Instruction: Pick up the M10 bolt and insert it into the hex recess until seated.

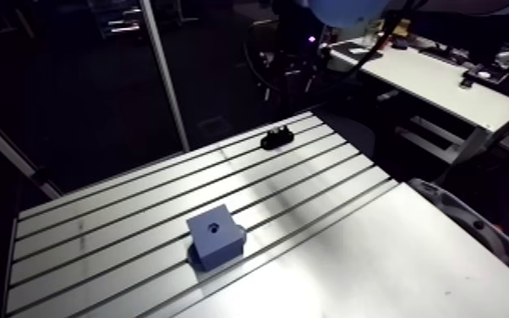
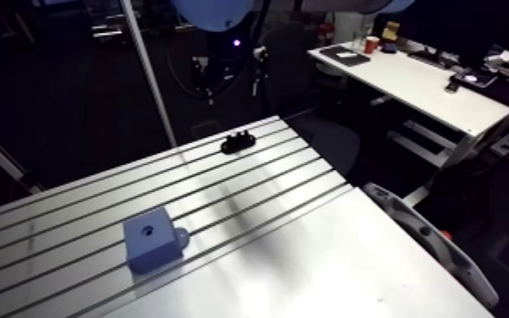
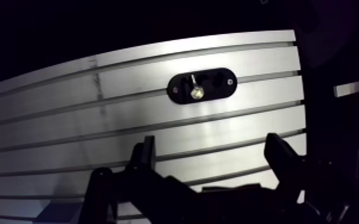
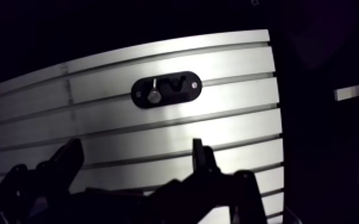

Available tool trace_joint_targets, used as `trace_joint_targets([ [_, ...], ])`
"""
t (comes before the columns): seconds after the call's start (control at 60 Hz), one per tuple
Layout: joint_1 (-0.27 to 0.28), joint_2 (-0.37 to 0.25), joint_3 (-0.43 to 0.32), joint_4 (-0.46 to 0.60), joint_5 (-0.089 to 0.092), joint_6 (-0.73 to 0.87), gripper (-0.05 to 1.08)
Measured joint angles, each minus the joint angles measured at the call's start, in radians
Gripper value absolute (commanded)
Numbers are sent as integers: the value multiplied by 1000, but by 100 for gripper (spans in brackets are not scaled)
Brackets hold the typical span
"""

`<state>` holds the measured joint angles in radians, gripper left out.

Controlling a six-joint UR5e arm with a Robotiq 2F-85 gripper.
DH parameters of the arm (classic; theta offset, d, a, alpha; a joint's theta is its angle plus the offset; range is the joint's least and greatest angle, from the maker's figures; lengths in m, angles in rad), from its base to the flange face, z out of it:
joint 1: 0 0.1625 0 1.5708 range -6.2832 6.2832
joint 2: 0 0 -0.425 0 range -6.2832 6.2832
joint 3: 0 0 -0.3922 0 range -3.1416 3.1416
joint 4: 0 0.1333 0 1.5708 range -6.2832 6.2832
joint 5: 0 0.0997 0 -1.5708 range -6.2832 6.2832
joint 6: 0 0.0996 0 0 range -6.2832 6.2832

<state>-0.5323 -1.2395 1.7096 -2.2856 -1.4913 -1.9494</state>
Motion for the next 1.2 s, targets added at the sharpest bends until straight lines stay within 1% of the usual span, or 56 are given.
trace_joint_targets([
  [0.167,-1,48,0,-59,14,-9,1],
  [0.367,-2,87,10,-132,46,-11,1],
  [0.5,-3,105,24,-177,61,-11,1],
  [0.683,-5,123,46,-235,71,-9,1],
  [0.95,-13,152,66,-289,75,-3,2],
  [1.1,-16,159,73,-300,78,-1,8],
  [1.2,-17,161,80,-304,91,1,11],
])
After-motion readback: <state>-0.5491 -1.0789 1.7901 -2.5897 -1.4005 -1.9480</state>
